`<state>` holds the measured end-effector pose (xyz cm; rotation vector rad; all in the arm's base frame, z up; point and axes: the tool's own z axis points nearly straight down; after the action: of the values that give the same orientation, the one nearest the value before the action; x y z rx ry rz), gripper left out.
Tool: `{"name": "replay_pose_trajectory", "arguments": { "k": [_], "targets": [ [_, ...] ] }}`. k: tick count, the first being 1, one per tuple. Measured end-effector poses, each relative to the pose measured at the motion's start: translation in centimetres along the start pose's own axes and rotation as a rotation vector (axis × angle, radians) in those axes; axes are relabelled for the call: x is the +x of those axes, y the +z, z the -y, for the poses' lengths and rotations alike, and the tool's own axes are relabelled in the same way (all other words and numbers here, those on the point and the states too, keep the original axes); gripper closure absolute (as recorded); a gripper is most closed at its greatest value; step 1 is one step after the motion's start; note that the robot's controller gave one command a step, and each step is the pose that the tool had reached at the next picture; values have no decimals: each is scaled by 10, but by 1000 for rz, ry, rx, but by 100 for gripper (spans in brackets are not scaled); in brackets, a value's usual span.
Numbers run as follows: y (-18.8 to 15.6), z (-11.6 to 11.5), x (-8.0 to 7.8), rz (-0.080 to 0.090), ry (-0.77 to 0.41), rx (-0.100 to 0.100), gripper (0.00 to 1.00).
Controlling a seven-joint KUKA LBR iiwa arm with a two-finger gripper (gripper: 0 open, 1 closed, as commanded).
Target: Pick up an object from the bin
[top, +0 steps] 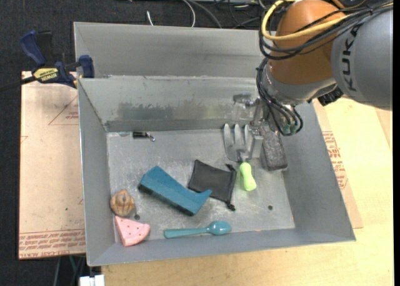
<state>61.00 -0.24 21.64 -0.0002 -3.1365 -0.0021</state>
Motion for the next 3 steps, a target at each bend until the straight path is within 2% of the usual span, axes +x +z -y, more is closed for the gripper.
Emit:
{"name": "replay_pose_trajectory", "arguments": {
  "k": [1, 2, 3],
  "targets": [
    [-4, 0, -2, 7, 0, 0, 0],
    [46, -11, -6, 13, -71, 1, 0],
    [89, -34, -6, 11, -46, -2, 0]
  ]
}}
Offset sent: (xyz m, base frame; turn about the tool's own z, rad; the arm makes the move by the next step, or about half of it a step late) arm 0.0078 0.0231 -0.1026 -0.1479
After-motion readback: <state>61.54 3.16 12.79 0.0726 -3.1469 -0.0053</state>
